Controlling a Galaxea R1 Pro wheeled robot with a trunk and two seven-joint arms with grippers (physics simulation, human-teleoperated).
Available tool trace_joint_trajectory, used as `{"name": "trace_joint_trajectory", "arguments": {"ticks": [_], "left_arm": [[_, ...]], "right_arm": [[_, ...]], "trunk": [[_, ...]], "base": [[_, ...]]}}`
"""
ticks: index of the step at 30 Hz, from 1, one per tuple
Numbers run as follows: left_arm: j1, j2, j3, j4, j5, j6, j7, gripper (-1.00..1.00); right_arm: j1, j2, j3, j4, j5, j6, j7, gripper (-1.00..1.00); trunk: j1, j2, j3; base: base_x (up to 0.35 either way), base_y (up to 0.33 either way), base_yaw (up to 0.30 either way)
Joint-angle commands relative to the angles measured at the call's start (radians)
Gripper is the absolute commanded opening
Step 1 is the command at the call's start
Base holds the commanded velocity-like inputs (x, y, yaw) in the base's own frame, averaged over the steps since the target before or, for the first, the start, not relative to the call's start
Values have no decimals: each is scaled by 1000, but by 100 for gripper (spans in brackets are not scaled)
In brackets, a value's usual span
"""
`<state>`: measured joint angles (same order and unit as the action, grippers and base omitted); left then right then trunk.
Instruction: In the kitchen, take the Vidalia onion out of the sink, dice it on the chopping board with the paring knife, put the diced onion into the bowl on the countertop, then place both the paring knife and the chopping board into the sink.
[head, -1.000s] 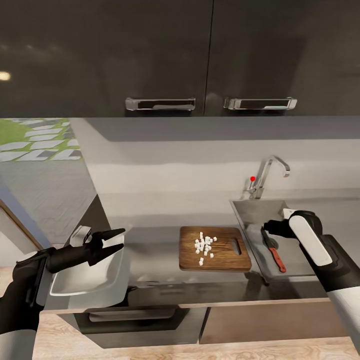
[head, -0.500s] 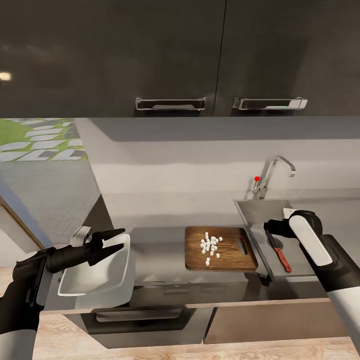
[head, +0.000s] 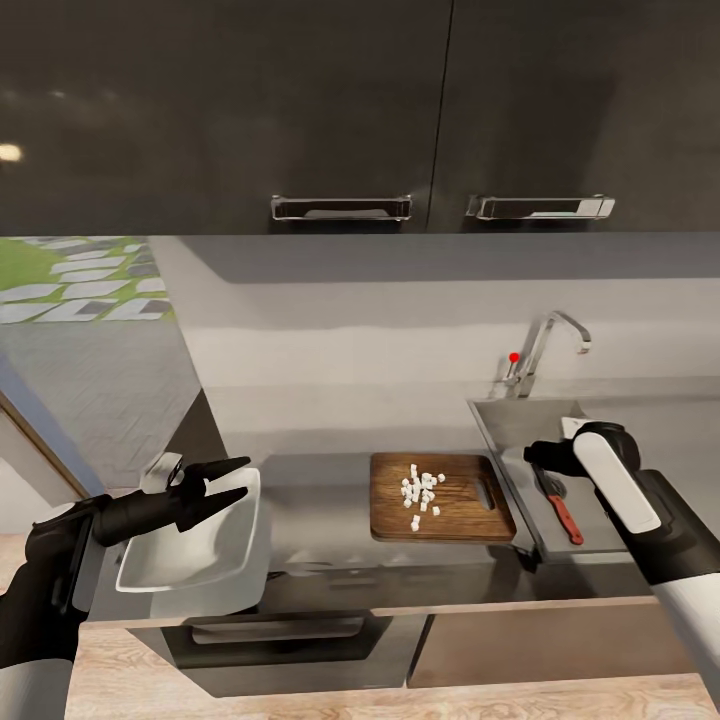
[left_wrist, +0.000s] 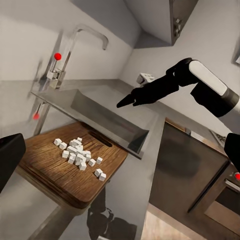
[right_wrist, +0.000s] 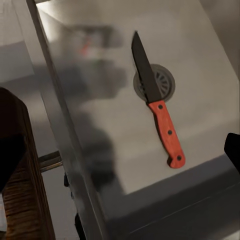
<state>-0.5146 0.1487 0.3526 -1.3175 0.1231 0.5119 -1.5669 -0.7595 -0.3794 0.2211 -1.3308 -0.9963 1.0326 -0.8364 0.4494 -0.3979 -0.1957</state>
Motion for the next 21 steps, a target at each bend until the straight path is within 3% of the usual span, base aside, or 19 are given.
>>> {"name": "trace_joint_trajectory", "arguments": {"ticks": [1, 10, 21], "left_arm": [[-1, 0, 0, 0, 0, 10, -4, 100], [-1, 0, 0, 1, 0, 10, -4, 100], [-1, 0, 0, 0, 0, 10, -4, 100]], "right_arm": [[-1, -1, 8, -1, -8, 3, -10, 100], [-1, 5, 105, -1, -8, 1, -10, 100], [-1, 7, 120, -1, -8, 1, -10, 100]], "trunk": [[1, -2, -2], [1, -2, -2], [1, -2, -2]], "base": [[0, 0, 0], [0, 0, 0], [0, 0, 0]]}}
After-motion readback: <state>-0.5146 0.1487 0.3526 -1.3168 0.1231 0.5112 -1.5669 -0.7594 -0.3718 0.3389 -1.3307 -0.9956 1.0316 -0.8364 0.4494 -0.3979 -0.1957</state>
